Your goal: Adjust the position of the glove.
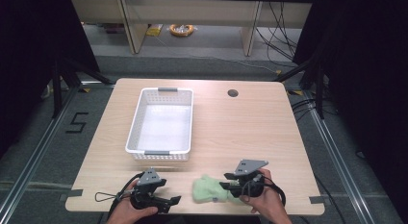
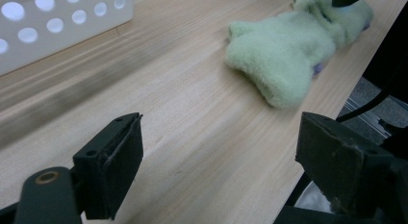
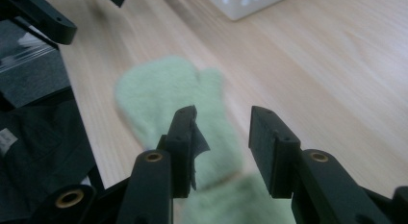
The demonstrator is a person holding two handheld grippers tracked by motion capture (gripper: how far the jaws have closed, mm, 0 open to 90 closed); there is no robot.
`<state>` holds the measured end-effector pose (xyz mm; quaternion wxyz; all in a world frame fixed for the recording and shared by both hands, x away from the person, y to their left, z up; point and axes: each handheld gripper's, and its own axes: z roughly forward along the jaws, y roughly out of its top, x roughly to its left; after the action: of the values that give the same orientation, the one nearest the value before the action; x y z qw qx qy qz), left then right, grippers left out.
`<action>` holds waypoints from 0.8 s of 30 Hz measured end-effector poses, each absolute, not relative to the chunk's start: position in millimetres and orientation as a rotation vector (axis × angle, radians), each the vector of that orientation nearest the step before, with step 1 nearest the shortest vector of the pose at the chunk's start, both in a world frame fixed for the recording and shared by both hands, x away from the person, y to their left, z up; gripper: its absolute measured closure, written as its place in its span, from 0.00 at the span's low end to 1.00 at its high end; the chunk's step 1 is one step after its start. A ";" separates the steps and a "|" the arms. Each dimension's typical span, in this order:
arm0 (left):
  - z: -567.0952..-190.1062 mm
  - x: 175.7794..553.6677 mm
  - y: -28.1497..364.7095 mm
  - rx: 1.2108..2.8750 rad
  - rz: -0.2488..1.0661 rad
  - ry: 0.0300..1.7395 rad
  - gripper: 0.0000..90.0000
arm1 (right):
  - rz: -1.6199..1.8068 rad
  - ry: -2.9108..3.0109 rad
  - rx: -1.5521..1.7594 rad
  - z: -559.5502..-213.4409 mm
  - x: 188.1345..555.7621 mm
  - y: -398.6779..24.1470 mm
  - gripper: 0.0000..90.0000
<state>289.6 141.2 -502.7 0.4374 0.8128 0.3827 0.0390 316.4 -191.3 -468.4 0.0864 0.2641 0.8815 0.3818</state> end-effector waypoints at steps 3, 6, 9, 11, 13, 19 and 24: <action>-502.9 290.3 141.4 2.031 0.103 0.934 0.18 | 1.126 2.610 0.823 -466.4 313.6 -202.1 0.70; -503.6 291.4 142.1 2.055 0.114 0.926 0.18 | 1.091 2.573 0.855 -466.3 308.8 -217.2 0.70; -503.1 290.7 141.6 2.031 0.105 0.937 0.18 | 1.068 2.557 0.905 -468.3 304.1 -230.0 0.70; -503.5 291.6 141.5 2.021 0.109 0.941 0.18 | 1.056 2.542 0.926 -469.7 301.6 -236.5 0.70; -503.5 291.7 141.6 2.021 0.108 0.941 0.18 | 1.061 2.527 0.936 -471.9 298.8 -241.0 0.70; -503.6 292.2 142.8 2.034 0.118 0.945 0.18 | 0.996 2.569 0.948 -478.7 289.3 -248.0 0.70; -503.3 290.8 141.7 2.034 0.108 0.938 0.18 | 0.963 2.582 0.989 -486.7 289.2 -248.8 0.71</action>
<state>290.8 141.7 -503.3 0.4347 0.8168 0.3768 0.0435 289.2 -248.8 -486.7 0.1067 0.3360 0.8768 0.3271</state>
